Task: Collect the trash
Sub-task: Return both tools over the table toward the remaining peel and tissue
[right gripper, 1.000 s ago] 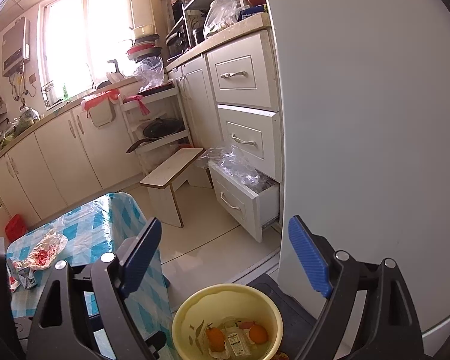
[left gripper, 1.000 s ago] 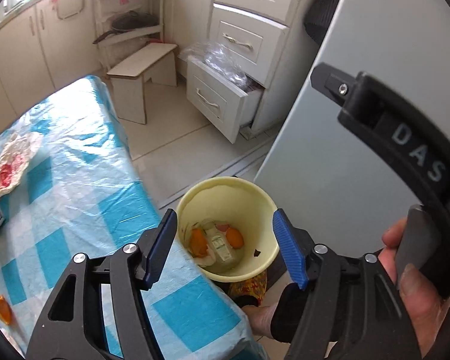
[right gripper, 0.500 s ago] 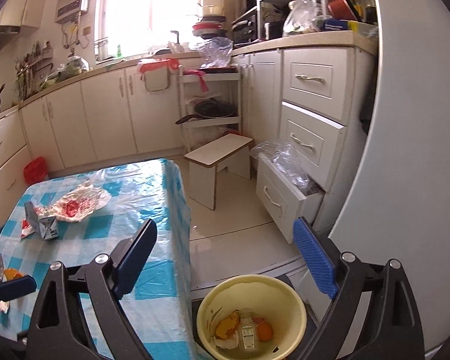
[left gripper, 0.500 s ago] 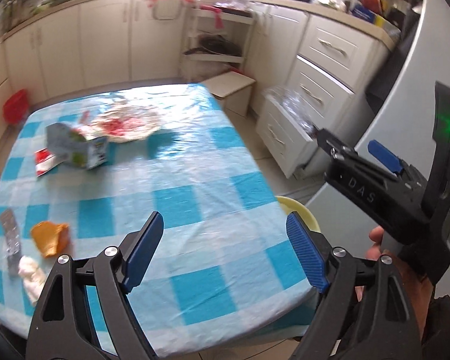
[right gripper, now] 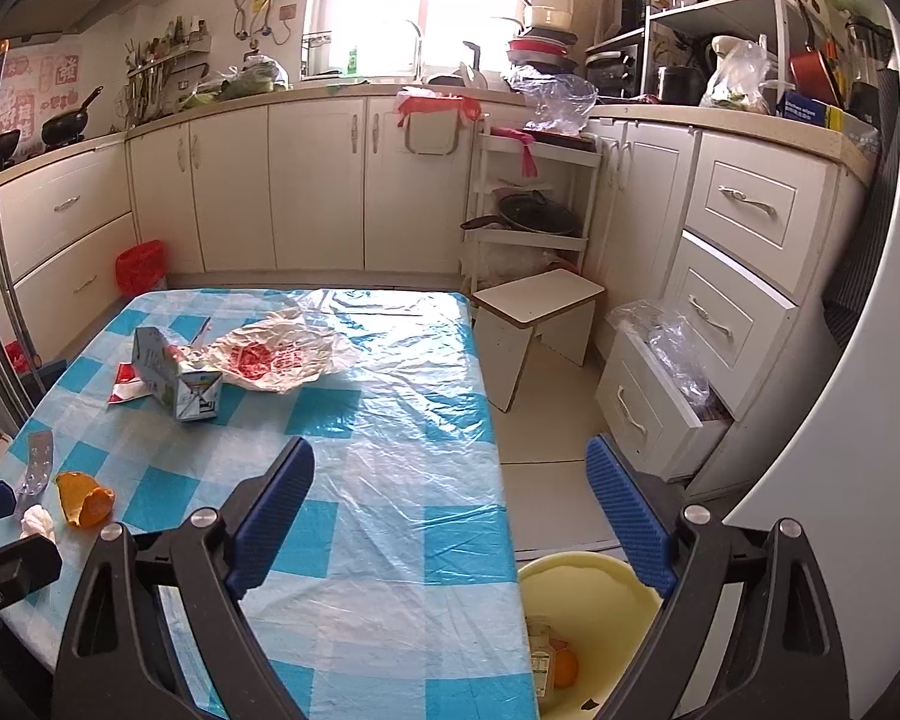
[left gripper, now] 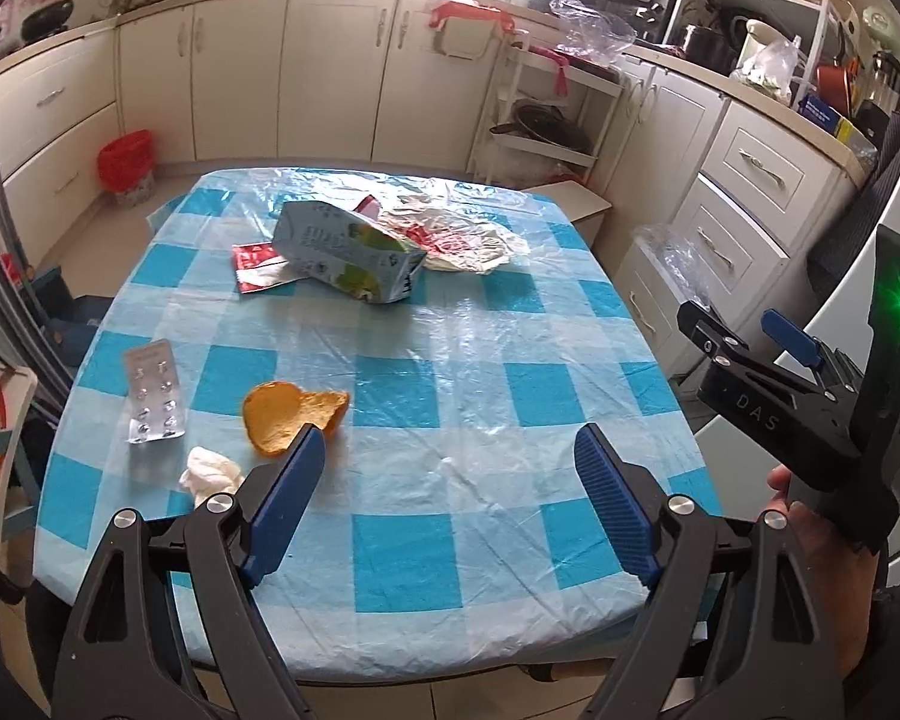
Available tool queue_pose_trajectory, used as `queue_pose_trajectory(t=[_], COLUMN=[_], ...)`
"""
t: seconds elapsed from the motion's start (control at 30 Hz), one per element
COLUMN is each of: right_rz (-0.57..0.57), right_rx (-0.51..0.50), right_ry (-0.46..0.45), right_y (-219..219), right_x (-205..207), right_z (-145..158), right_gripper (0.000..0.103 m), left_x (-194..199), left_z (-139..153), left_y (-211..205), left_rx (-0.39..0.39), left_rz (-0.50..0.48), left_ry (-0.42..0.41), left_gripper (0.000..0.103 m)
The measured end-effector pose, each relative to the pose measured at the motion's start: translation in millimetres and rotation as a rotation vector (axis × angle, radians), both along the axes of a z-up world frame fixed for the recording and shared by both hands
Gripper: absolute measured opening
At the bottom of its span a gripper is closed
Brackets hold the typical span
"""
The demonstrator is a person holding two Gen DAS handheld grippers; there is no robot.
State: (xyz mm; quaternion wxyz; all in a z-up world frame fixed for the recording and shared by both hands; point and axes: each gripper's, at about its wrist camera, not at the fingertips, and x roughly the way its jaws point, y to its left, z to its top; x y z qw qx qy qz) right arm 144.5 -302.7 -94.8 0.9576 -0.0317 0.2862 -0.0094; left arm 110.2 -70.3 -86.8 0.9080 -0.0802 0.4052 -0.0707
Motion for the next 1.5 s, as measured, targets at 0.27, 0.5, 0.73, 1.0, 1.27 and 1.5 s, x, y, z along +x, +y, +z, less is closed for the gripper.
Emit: queue_pose_trajectory(t=[0.27,0.5,0.73,1.0,1.27,1.5], right_rz=[0.071,0.155,0.246,0.355,0.440,0.479], right_rx=[0.024,0.016,0.045,0.220,0.234,0.221], right_ry=[0.019,0.043,0.085,0.193,0.248,0.310], right_y=[20.6,46.5,73.9,101.3,141.0,160.3], right_x=[4.1,5.7,7.6,18.3,23.2,29.3], right_z=[-2.1,-8.0,-15.9,-29.8,-40.6,-57.3], right_gripper=[0.088,0.088,0.088,0.088,0.088,0.072], left_x=[-9.1,-21.0,-20.4,-21.6,-21.2,-16.7], left_z=[-0.1,-19.0,-45.2,-56.7,-62.6,-67.9], left_y=[49.5,99.9,108.9,109.7,120.1,114.4], left_rx=[0.006,0.001,0.023,0.040,0.016,0.007], left_rz=[0.113,0.235,0.232,0.213,0.218,0.196], left_ry=[-0.013,0.032,0.075,0.089,0.101,0.106], left_gripper=[0.081,0.081,0.081,0.081,0.081,0.081])
